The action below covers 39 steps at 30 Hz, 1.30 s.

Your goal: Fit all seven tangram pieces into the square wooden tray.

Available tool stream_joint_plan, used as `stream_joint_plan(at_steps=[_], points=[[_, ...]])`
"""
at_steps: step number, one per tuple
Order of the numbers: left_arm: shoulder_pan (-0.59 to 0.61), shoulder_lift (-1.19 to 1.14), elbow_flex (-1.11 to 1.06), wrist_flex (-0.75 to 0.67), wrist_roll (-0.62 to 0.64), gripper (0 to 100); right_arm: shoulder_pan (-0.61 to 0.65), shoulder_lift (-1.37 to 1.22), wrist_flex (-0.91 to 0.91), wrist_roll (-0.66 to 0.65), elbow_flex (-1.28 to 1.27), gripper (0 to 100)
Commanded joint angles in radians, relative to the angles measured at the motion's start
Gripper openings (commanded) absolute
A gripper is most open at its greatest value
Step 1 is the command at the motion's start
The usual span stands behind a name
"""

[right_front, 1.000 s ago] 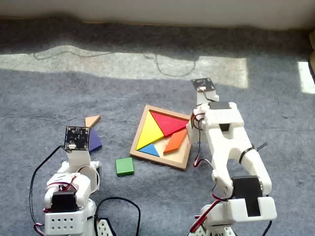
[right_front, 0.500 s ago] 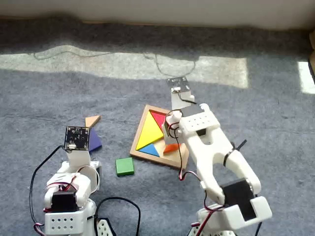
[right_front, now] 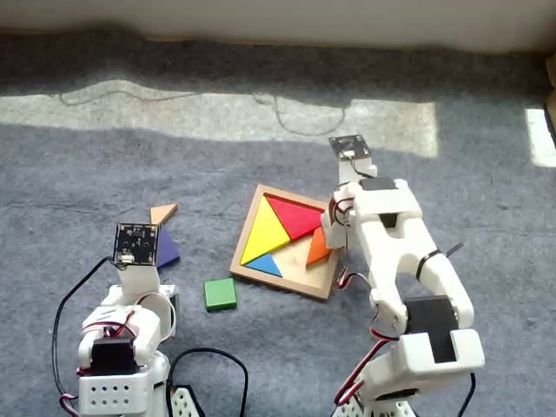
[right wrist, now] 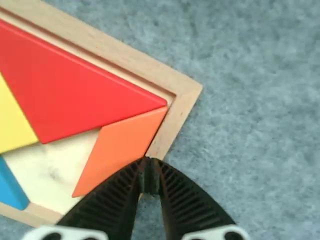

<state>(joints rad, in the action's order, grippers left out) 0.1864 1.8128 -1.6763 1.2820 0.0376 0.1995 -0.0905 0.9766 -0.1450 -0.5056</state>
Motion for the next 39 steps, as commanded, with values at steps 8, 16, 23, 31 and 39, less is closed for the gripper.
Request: stream_joint_plan(at_steps=[8,16,23,31,39], points=[[-0.008,-0.004,-0.019,0.002,-0.005,11,0.09,0.128,0.328,-0.017,0.257,0.5],[-0.008,-0.004,-0.019,0.002,-0.005,11,0.306,0.274,0.364,0.262,0.249,0.6],[-0.008,-0.004,-0.019,0.002,-0.005,11,0.518,0.272,0.239,0.502,0.179,10.5],[-0.008,-0.004,-0.019,0.002,-0.005,11,0.737,0.263,0.039,0.651,0.062,23.5],[-0.008,-0.004,-0.019,0.002,-0.005,11,0.806,0.033,0.001,0.69,0.101,23.5]])
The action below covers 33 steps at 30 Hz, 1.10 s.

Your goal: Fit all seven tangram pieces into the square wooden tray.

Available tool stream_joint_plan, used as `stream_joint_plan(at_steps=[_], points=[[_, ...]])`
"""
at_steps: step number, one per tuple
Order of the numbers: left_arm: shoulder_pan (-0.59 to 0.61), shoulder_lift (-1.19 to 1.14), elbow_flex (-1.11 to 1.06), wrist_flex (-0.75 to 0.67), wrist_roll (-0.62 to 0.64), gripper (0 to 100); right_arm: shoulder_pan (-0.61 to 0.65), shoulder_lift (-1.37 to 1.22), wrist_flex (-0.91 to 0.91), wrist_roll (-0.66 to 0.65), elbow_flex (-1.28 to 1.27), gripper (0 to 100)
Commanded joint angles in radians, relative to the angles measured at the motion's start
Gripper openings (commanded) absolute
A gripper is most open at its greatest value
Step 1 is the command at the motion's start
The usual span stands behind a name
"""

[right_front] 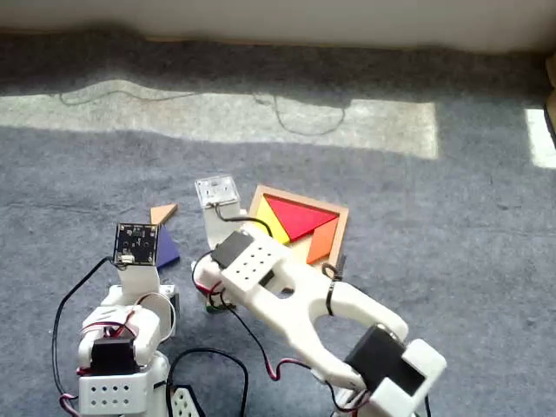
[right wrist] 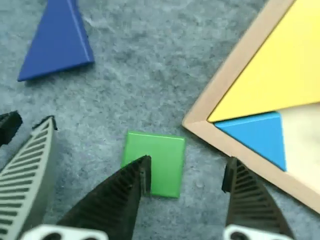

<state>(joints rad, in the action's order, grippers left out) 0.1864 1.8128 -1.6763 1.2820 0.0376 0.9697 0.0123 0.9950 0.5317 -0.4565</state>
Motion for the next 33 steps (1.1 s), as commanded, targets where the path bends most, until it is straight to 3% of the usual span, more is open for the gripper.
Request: stream_joint_plan(at_steps=[1,15,33], points=[[-0.008,-0.004,-0.019,0.002,-0.005,11,0.042,-0.088,-0.018,0.015,0.067,23.5],[-0.008,-0.004,-0.019,0.002,-0.005,11,0.064,0.024,-0.015,0.029,0.087,23.5],[-0.007,-0.005,-0.019,0.002,-0.005,11,0.097,-0.17,-0.019,0.054,0.09,22.5]])
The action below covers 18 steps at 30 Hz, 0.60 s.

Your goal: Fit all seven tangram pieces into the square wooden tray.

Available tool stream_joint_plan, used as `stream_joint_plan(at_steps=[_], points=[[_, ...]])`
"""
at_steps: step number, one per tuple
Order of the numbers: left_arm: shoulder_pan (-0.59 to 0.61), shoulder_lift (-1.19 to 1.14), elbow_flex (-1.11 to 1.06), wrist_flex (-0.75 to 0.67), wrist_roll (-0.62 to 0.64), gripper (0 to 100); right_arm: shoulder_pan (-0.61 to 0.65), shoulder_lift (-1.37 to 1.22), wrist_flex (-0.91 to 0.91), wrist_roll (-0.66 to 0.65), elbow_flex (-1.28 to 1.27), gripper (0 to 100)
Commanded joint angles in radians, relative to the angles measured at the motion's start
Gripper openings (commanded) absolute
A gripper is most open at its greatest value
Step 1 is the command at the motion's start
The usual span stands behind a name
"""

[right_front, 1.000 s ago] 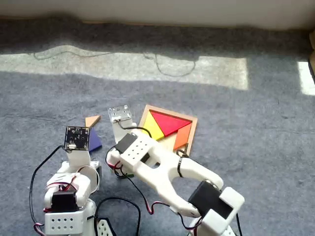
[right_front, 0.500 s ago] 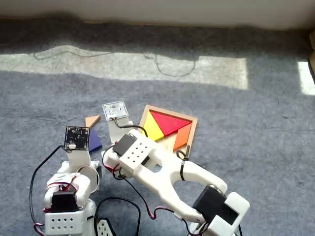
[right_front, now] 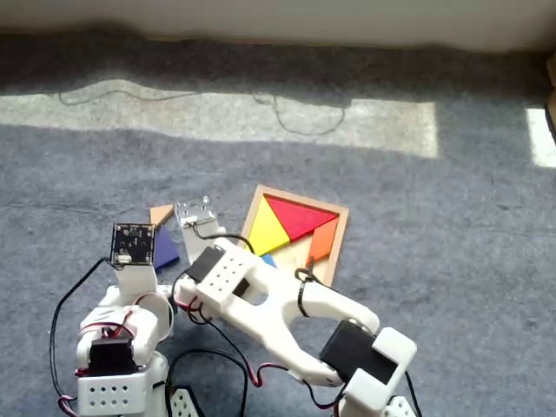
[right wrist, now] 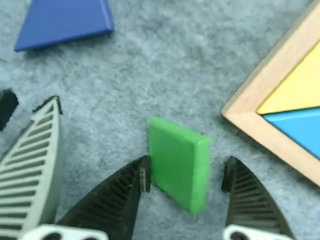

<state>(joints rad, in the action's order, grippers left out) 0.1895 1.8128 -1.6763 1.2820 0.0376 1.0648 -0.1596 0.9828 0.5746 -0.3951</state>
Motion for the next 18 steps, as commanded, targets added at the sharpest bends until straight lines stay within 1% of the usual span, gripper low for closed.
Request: stream_joint_plan(at_steps=[1,3,6,9,11,18], points=[[-0.01,-0.005,-0.019,0.002,-0.005,11,0.002,0.002,-0.007,0.011,0.028,20.7],[-0.01,-0.005,-0.019,0.002,-0.005,11,0.002,0.002,-0.007,-0.012,0.028,15.5],[-0.01,-0.005,-0.019,0.002,-0.005,11,0.002,0.005,-0.007,-0.094,0.033,7.7],[-0.01,-0.005,-0.019,0.002,-0.005,11,0.002,0.005,-0.007,-0.127,0.035,2.8],[-0.01,-0.005,-0.019,0.002,-0.005,11,0.002,0.007,-0.005,-0.13,0.035,0.7],[-0.01,-0.005,-0.019,0.002,-0.005,11,-0.021,0.012,-0.001,-0.13,0.028,0.5]])
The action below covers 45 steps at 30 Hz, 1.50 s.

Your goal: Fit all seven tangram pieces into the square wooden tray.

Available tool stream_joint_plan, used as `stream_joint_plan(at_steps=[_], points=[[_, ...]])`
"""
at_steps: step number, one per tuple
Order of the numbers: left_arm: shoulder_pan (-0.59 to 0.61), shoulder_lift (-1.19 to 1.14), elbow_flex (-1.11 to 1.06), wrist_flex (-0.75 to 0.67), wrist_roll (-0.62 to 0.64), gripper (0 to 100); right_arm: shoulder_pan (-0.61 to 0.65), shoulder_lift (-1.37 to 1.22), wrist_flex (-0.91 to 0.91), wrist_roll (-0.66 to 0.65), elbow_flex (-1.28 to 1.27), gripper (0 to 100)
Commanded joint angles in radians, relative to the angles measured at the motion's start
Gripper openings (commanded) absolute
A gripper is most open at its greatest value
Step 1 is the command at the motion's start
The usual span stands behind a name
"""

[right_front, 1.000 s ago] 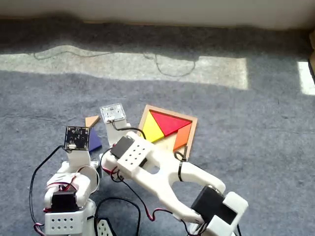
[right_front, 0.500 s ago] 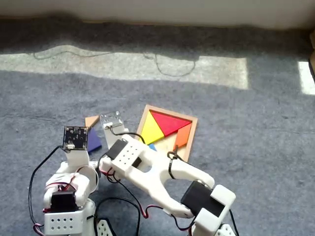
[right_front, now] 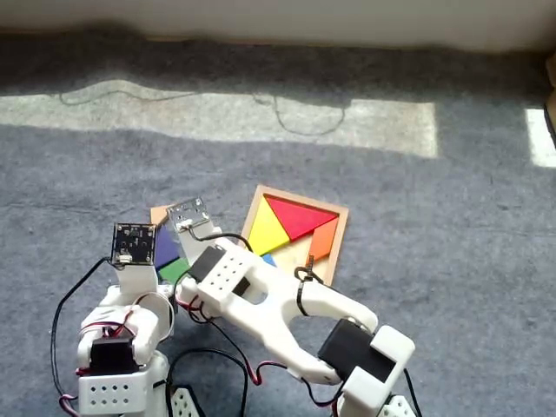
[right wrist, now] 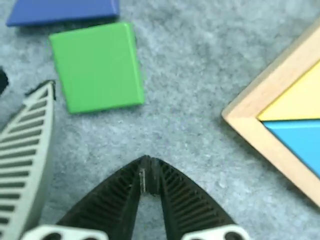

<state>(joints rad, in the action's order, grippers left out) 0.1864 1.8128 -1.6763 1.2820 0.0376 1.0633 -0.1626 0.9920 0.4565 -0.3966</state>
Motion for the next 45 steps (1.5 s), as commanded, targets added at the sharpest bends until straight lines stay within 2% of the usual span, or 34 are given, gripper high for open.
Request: stream_joint_plan(at_steps=[1,6,10,18,25,30,42,45], points=[[-0.007,-0.005,-0.019,0.002,-0.005,11,-0.028,0.024,-0.01,-0.012,0.03,0.5],[-0.007,-0.005,-0.019,0.002,-0.005,11,-0.077,0.142,-0.005,-0.014,-0.002,0.5],[-0.007,-0.005,-0.019,0.002,-0.005,11,-0.124,0.283,0.004,-0.109,-0.064,0.5],[-0.007,-0.005,-0.019,0.002,-0.005,11,-0.283,0.613,0.004,-0.124,-0.24,0.5],[-0.007,-0.005,-0.019,0.002,-0.005,11,-0.466,0.906,0.039,-0.127,-0.386,0.5],[-0.007,-0.005,-0.019,0.002,-0.005,11,-0.618,1.122,0.074,-0.242,-0.458,0.5],[-0.012,-0.005,-0.019,0.005,-0.005,11,-0.911,1.486,0.074,-0.253,-0.762,0.5],[-0.012,0.001,-0.016,0.038,-0.009,11,-0.947,1.554,0.074,-0.253,-0.845,0.5]])
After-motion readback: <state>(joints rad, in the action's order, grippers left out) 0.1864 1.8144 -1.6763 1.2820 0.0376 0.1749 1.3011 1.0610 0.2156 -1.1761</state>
